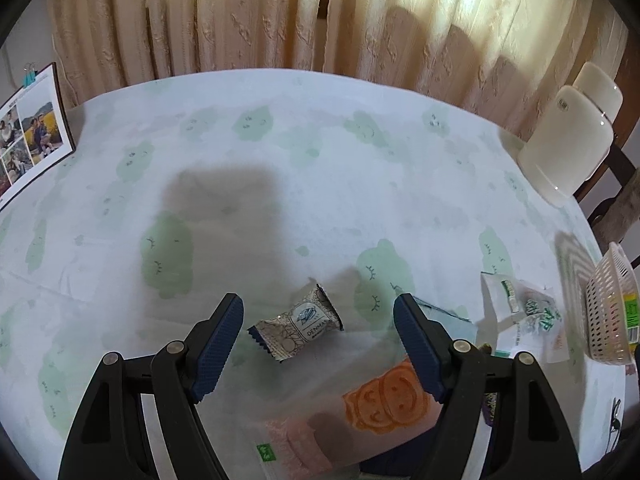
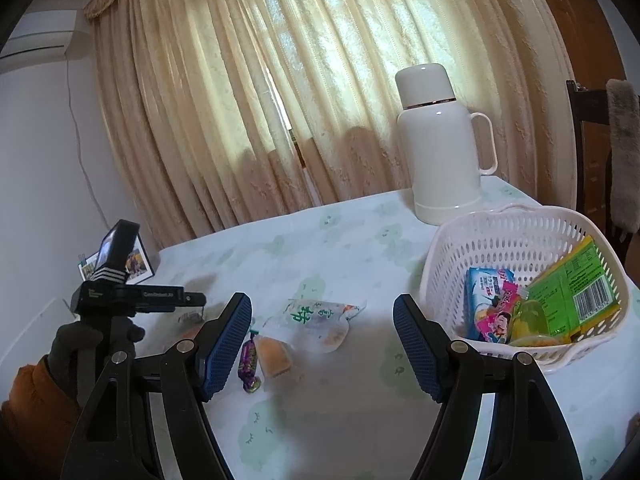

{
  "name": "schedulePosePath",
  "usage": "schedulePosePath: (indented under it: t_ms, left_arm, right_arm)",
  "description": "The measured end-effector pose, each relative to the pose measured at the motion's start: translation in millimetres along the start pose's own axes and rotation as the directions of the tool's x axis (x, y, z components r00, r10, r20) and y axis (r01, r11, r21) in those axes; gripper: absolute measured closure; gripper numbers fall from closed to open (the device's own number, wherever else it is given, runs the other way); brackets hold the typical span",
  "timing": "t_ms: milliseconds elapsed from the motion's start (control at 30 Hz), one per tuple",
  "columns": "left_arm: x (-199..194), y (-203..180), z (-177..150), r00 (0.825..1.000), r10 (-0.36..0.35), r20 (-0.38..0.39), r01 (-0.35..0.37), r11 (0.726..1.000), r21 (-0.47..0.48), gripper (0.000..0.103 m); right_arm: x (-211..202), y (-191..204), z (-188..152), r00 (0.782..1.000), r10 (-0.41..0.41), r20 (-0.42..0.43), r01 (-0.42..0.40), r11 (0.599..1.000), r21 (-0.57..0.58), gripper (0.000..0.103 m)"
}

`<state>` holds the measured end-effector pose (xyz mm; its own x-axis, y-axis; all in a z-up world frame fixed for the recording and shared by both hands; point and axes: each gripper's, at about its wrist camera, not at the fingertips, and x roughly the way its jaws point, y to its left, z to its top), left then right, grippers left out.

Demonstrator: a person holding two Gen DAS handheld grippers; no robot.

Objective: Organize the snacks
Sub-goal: 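Grasp the silver snack packet with the left gripper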

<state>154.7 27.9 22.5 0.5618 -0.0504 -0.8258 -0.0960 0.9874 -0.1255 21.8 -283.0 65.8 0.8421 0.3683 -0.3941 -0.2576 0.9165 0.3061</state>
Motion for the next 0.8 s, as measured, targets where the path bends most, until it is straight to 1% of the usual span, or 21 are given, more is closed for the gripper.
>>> schedulePosePath:
  t_ms: [100, 133, 200, 267, 300, 367, 433, 567, 700, 800]
  left_arm:
    - [6.0, 2.4, -1.5, 1.0, 0.011, -0.013, -0.011, 1.0, 0.001, 0.03]
    - [7.4, 3.7, -1.9, 1.0, 0.014, -0.017, -0.014, 1.0, 0.0, 0.033]
    - [11.6, 6.7, -3.2, 0.999, 0.021, -0.032, -0.021, 1.0, -0.008, 0.043]
    - [11.7, 8.9, -4.9, 0.999, 0.042, -0.027, -0.042, 0.999, -0.012, 0.056]
    - [10.7, 9.5, -5.9, 0.998, 0.053, -0.019, -0.053, 0.999, -0.009, 0.059]
    - [9.1, 11.3, -8.0, 0.999, 0.046, -0.013, -0.046, 0.999, -0.014, 0.064]
    - [6.7, 14.1, -10.7, 0.999, 0.036, -0.005, -0.036, 0.999, -0.024, 0.066]
    - [-1.4, 18.7, -13.1, 0.999, 0.028, 0.015, -0.028, 0.999, -0.039, 0.067]
    - [-20.1, 19.6, -13.7, 0.998, 0.022, 0.063, -0.019, 0.999, -0.043, 0.067]
    - [-34.9, 19.0, -14.5, 0.995, 0.0, 0.095, 0.004, 0.999, -0.045, 0.067]
  right_arm:
    - [1.1, 0.3, -0.3, 1.0, -0.002, -0.006, 0.002, 1.0, -0.002, 0.029]
    - [1.5, 0.5, -0.2, 1.0, -0.003, -0.008, 0.003, 1.0, -0.003, 0.029]
    - [2.3, 1.1, -0.3, 1.0, -0.005, -0.011, 0.005, 1.0, -0.005, 0.029]
    - [3.4, 2.2, -0.7, 1.0, -0.005, -0.013, 0.005, 1.0, -0.008, 0.029]
    - [3.6, 2.2, -0.8, 1.0, -0.006, -0.014, 0.006, 1.0, -0.009, 0.029]
    - [3.8, 2.3, -0.9, 1.0, -0.006, -0.016, 0.006, 1.0, -0.01, 0.029]
    - [3.8, 2.3, -1.2, 1.0, -0.006, -0.018, 0.006, 1.0, -0.011, 0.029]
    - [5.6, 2.1, -1.4, 1.0, -0.008, -0.022, 0.007, 1.0, -0.011, 0.029]
    - [6.5, 2.2, -2.7, 1.0, -0.006, -0.028, 0.005, 1.0, -0.014, 0.029]
    - [8.5, 3.3, -4.2, 0.999, 0.002, -0.037, -0.002, 1.0, -0.015, 0.029]
